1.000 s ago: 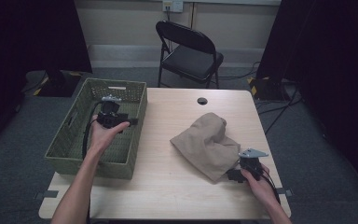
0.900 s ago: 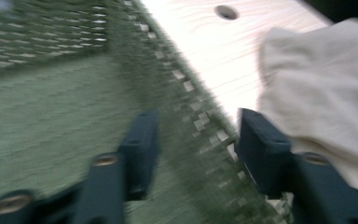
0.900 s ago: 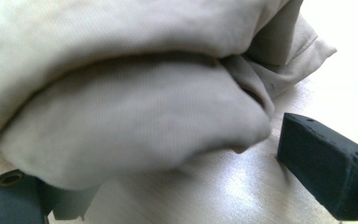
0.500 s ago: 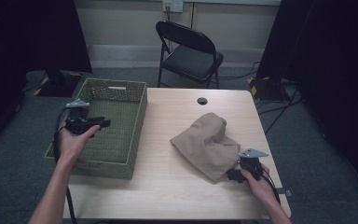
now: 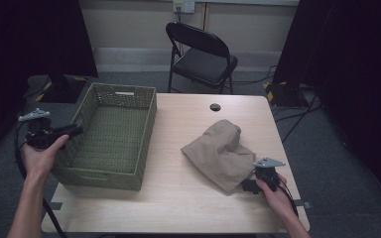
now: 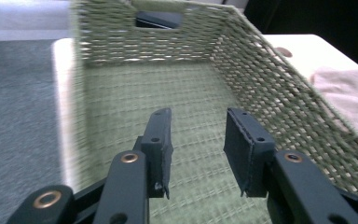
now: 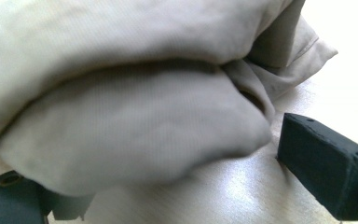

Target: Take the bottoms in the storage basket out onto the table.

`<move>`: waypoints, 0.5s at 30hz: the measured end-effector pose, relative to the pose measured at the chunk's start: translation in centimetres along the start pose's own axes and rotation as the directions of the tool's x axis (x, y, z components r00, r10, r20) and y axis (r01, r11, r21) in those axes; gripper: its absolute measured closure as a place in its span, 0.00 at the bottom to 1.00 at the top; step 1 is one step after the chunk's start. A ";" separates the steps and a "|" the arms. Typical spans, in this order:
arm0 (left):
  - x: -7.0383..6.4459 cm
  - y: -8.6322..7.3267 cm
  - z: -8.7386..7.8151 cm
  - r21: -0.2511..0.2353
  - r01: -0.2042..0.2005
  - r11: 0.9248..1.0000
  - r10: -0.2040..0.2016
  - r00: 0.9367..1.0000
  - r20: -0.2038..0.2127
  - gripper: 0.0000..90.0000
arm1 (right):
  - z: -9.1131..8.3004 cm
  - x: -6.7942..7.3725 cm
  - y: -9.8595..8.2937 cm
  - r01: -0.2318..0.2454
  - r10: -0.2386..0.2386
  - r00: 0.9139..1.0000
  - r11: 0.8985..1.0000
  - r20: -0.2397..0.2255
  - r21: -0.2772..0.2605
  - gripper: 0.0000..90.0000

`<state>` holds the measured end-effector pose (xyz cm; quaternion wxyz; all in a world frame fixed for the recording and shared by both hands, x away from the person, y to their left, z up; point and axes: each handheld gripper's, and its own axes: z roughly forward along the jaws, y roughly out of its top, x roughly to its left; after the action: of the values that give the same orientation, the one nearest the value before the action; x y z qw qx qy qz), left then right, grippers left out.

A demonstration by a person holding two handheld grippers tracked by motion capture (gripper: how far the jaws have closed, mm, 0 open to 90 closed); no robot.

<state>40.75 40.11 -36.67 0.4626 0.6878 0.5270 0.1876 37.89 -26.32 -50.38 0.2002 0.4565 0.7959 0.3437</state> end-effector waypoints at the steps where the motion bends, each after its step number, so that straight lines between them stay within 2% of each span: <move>1: 0.5 -0.1 -0.4 -0.010 0.017 1.000 -0.017 1.000 -0.007 0.68 | 0.0 0.0 0.0 0.000 0.000 1.000 1.000 0.000 0.000 0.12; 4: 1.8 -0.6 -1.1 -0.003 0.032 0.999 -0.033 0.998 -0.049 0.66 | 0.0 0.0 0.0 0.000 0.000 1.000 1.000 0.000 0.000 0.12; 5: 1.8 -0.6 -1.1 -0.003 0.032 0.999 -0.033 0.998 -0.049 0.65 | 0.0 0.0 0.0 0.000 0.000 1.000 1.000 0.000 0.000 0.12; 6: 2.6 -1.2 -1.1 -0.001 0.065 0.998 -0.065 0.994 -0.088 0.63 | 0.0 0.0 0.0 0.000 0.000 1.000 1.000 0.000 0.000 0.12; 7: 2.6 -1.2 -1.1 -0.001 0.065 0.998 -0.065 0.994 -0.088 0.63 | 0.0 0.0 0.0 0.000 0.000 1.000 1.000 0.000 0.000 0.12; 8: 3.4 -1.9 -0.7 0.032 0.079 0.996 -0.074 0.989 -0.131 0.63 | 0.0 0.0 0.0 -0.002 0.002 1.000 1.000 0.000 0.001 0.12; 9: 3.4 -1.9 -0.7 0.032 0.079 0.996 -0.074 0.989 -0.131 0.63 | 0.0 0.0 0.0 -0.001 0.001 1.000 1.000 0.000 0.000 0.12; 10: 4.0 -2.5 -0.3 0.059 0.090 0.994 -0.082 0.988 -0.133 0.63 | 0.0 0.0 0.0 -0.001 0.001 1.000 1.000 0.000 0.000 0.12; 13: 4.3 -3.0 0.3 0.074 0.099 0.992 -0.089 0.987 -0.136 0.65 | 0.1 0.0 0.0 0.000 0.000 1.000 1.000 0.000 -0.001 0.12; 14: 4.6 -3.2 0.7 0.091 0.108 0.990 -0.097 0.988 -0.120 0.65 | 0.1 0.0 0.0 0.000 0.000 1.000 1.000 0.000 -0.001 0.12; 15: 4.7 -3.3 0.8 0.099 0.111 0.989 -0.098 0.988 -0.122 0.66 | 0.1 0.0 0.0 0.000 0.000 1.000 1.000 0.000 0.000 0.12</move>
<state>41.29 44.03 -40.93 0.4034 0.6705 0.5976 0.1749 37.92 -26.27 -50.40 0.2002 0.4564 0.7959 0.3438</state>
